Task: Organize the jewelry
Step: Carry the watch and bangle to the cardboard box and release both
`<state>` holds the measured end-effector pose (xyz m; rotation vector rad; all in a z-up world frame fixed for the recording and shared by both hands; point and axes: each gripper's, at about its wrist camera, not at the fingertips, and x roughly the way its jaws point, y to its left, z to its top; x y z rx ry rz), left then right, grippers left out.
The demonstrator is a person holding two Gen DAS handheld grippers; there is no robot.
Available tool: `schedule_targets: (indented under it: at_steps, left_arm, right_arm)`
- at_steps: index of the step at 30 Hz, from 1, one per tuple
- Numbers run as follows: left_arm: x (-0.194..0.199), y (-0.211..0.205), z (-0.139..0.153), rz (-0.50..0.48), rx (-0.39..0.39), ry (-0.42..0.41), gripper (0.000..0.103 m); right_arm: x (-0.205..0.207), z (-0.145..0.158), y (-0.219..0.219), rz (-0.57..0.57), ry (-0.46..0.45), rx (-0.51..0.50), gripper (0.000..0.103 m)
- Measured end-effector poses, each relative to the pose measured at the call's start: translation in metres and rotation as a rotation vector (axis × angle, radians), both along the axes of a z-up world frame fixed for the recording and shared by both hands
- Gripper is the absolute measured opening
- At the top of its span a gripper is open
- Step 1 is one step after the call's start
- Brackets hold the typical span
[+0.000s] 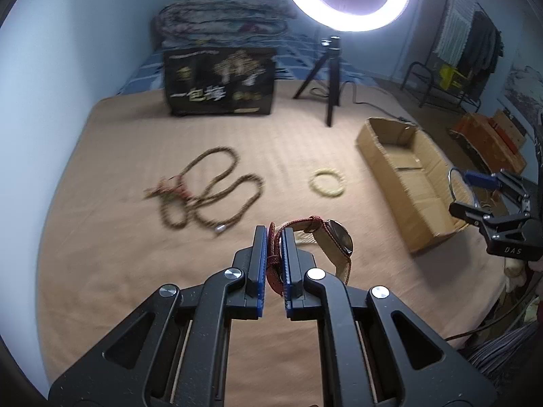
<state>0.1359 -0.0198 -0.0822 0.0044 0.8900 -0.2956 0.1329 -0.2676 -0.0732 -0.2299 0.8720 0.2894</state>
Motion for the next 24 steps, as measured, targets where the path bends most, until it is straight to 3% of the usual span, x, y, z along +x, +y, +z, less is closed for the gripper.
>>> schedule_targets:
  at_steps: [11,24]
  left_arm:
    - [0.04,-0.084,0.011,-0.082,-0.022,-0.024,0.007]
    - [0.086,-0.18,0.004,-0.165,-0.014,-0.002,0.007]
  right_arm:
    - [-0.001,-0.005,-0.07,-0.147,0.03,0.037,0.071]
    - [0.013,-0.024,-0.107,-0.205,0.076,0.101,0.071]
